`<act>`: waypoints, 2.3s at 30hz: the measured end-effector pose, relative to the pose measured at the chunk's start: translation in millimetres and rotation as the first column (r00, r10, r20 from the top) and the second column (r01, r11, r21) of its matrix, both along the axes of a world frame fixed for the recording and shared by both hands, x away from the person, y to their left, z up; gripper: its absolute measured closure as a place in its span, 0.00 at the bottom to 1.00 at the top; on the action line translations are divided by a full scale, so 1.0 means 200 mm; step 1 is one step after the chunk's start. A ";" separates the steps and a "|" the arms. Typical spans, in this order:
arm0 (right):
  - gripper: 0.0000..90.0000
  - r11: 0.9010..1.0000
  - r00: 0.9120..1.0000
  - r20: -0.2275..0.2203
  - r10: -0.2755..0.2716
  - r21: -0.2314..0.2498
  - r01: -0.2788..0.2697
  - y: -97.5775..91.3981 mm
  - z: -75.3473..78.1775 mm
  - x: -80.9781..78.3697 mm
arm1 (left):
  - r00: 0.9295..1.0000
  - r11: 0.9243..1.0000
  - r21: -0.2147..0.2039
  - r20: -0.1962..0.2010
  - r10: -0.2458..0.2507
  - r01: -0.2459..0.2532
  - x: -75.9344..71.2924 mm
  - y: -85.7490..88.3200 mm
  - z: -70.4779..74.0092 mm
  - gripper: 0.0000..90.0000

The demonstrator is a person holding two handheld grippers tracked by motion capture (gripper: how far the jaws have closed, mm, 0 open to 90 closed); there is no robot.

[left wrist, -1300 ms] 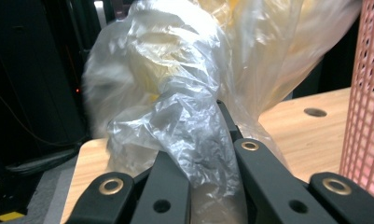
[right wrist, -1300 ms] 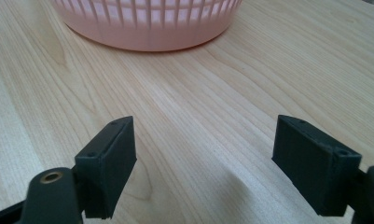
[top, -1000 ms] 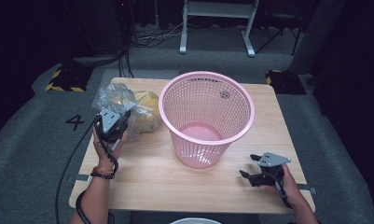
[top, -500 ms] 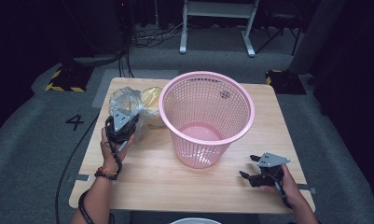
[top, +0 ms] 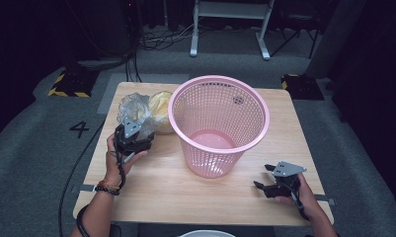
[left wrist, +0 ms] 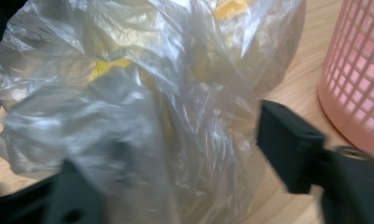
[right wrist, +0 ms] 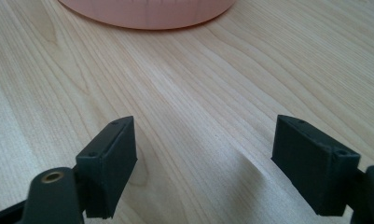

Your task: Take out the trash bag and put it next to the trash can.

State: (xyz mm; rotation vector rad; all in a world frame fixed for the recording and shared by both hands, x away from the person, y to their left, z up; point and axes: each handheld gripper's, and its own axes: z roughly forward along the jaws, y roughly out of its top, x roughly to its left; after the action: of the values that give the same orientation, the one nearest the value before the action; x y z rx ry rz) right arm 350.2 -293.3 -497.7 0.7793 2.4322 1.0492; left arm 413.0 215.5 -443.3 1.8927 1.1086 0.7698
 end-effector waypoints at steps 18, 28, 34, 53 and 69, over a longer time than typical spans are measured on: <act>0.24 1.000 1.000 -0.005 0.004 -0.013 -0.004 0.00 -0.01 0.00 | 0.995 0.999 0.022 -0.089 -0.036 0.038 -0.07 -0.03 0.14 0.18; 0.25 1.000 1.000 -0.002 0.001 -0.016 -0.001 0.00 0.00 0.00 | 0.994 0.997 0.068 -0.108 -0.033 0.041 -0.17 -0.04 0.19 0.18; 0.25 1.000 1.000 -0.001 -0.002 -0.016 0.002 -0.01 0.00 0.00 | 0.994 0.995 0.085 -0.102 -0.049 0.058 -0.23 -0.05 0.19 0.19; 0.25 1.000 1.000 0.003 -0.015 -0.022 0.015 -0.02 0.00 0.01 | 0.964 0.980 0.104 -0.222 -0.144 0.170 -0.40 -0.05 -0.01 0.18; 0.24 1.000 1.000 -0.017 -0.015 -0.016 0.015 -0.03 0.00 0.00 | 0.933 0.975 0.058 -0.309 -0.185 0.213 -0.44 0.00 -0.20 0.18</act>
State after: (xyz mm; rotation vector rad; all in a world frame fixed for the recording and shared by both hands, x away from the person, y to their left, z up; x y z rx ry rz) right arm 350.9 -300.1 -498.4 0.8030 2.4428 1.0199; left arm 324.2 215.2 -483.5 2.2146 1.0537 0.4308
